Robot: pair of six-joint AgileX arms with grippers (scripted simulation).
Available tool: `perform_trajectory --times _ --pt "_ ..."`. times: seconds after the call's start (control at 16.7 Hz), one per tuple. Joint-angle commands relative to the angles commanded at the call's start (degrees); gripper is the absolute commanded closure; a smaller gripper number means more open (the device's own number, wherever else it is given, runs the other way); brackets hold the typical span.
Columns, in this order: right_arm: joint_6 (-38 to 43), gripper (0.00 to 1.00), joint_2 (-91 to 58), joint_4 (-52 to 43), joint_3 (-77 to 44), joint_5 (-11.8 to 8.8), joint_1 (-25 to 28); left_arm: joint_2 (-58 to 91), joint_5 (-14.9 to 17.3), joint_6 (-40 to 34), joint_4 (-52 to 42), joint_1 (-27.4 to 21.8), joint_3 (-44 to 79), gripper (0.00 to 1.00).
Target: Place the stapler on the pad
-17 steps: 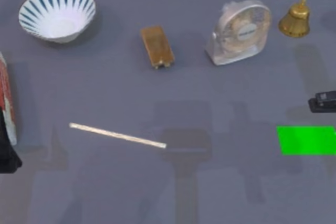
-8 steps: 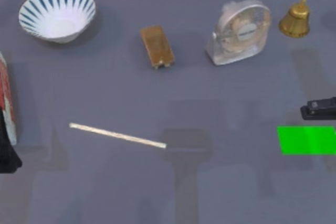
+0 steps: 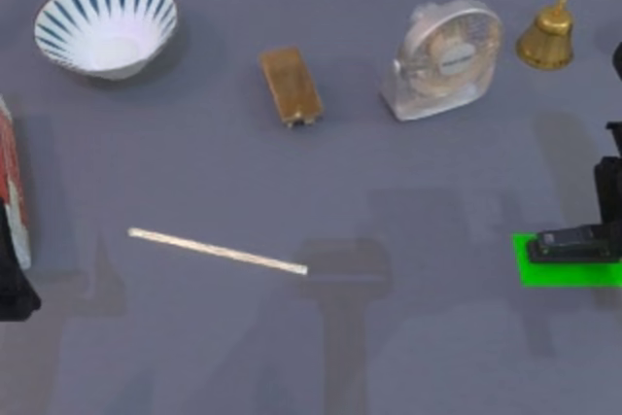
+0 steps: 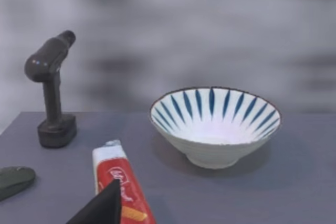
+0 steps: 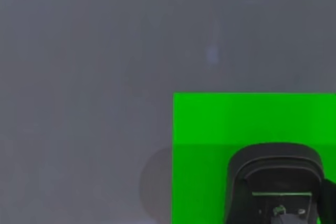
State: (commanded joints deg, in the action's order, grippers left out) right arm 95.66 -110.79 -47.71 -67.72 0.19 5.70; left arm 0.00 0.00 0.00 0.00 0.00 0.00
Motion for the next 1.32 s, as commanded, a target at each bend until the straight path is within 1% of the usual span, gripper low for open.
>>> perform_trajectory --times 0.18,0.96,1.02,1.32 --pt "0.0 1.0 0.0 0.0 0.0 0.0 0.0 0.0 0.0 0.0 0.0 0.0 0.0 0.0" --pt "0.0 0.02 0.0 0.0 0.0 0.0 0.0 0.0 0.0 0.0 0.0 0.0 0.0 0.0" --pt "0.0 0.0 0.0 0.0 0.0 0.0 0.0 0.0 0.0 0.0 0.0 0.0 0.0 0.0" --pt "0.0 0.0 0.0 0.0 0.0 0.0 0.0 0.0 0.0 0.0 0.0 0.0 0.0 0.0"
